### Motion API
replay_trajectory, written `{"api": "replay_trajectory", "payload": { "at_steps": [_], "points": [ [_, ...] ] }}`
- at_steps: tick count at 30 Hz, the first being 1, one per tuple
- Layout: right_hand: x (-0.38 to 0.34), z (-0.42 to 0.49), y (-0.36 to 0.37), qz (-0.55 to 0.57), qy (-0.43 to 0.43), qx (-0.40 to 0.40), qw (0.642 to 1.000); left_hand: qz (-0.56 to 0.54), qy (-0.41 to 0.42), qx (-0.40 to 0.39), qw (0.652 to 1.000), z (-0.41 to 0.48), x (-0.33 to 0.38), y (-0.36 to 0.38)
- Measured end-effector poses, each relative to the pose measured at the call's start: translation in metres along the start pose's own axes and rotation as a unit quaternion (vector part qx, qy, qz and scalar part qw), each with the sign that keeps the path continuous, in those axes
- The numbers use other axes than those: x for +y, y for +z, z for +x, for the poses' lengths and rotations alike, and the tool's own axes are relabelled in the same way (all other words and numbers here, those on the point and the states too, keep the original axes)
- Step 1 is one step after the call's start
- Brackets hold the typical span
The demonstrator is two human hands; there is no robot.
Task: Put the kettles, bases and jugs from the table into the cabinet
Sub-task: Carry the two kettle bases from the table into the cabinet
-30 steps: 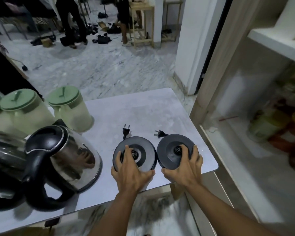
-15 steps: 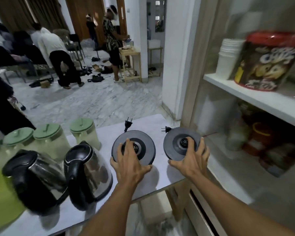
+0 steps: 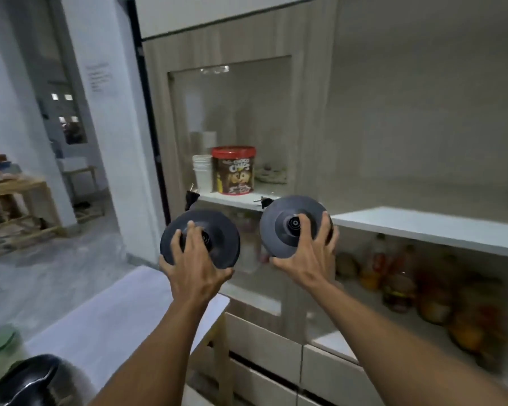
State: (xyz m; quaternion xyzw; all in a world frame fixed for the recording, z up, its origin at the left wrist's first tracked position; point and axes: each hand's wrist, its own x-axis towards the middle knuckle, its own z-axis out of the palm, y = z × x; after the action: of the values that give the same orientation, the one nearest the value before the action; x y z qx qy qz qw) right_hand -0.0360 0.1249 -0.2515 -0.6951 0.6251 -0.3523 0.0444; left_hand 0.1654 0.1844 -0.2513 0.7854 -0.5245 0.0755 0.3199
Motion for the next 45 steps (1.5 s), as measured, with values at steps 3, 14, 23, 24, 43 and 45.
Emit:
{"api": "replay_trajectory", "payload": {
  "at_steps": [3,14,23,24,43,45],
  "points": [
    [0.041,-0.005,-0.055,-0.029,0.063,0.044,0.997,-0.026,0.064,-0.027,0.997,-0.012,0.058,0.005],
    [0.202,0.019,-0.181,-0.113,0.237,0.146,0.954,-0.129,0.256,-0.115,0.951,-0.022,0.270,0.067],
    [0.321,0.148,-0.200,-0.119,0.279,0.061,0.951,-0.112,0.257,-0.185,0.942,0.047,0.424,0.178],
    [0.333,0.163,-0.199,-0.124,0.284,0.041,0.950,-0.107,0.250,-0.197,0.942,0.055,0.438,0.189],
    [0.422,0.266,-0.157,-0.114,0.280,-0.058,0.951,-0.134,0.173,-0.276,0.936,0.112,0.493,0.300],
    [0.413,0.255,-0.160,-0.155,0.262,-0.046,0.951,-0.134,0.200,-0.252,0.937,0.103,0.481,0.288]
  ]
}}
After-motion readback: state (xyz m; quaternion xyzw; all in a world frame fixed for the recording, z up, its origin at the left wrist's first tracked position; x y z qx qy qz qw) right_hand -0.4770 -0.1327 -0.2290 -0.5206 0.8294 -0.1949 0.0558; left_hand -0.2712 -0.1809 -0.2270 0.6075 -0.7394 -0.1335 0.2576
